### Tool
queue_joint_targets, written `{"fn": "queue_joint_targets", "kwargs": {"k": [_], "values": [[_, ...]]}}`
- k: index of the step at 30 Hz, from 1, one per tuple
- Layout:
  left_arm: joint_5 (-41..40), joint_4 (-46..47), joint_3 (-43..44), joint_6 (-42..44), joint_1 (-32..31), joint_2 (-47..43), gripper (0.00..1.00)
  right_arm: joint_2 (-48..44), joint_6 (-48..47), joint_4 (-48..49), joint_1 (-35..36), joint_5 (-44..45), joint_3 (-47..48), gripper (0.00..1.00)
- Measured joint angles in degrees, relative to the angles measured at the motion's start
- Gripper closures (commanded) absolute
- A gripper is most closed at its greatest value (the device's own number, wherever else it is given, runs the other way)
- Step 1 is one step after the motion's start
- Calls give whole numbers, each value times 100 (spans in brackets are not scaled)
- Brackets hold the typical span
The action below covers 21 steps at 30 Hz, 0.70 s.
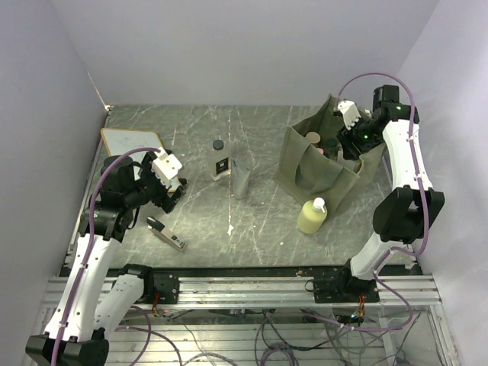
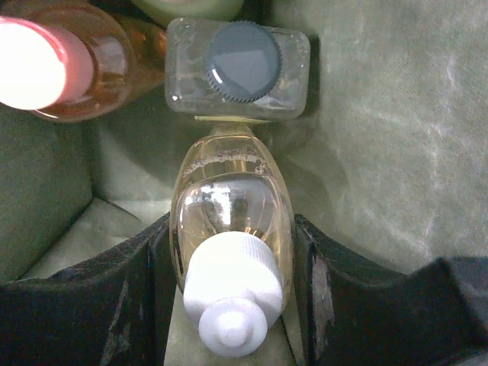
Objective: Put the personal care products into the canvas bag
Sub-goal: Place the care product in the canvas bag.
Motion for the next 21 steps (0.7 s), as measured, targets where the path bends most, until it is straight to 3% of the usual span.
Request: {"fn": "queue_joint_targets", "kwargs": {"k": [9, 21], "values": [[4, 0, 0, 7, 0, 37, 3, 136, 219, -238, 481, 306, 542, 95], [4, -2, -7, 131, 0, -35, 3, 382, 264, -361, 341, 553, 793, 97]]}}
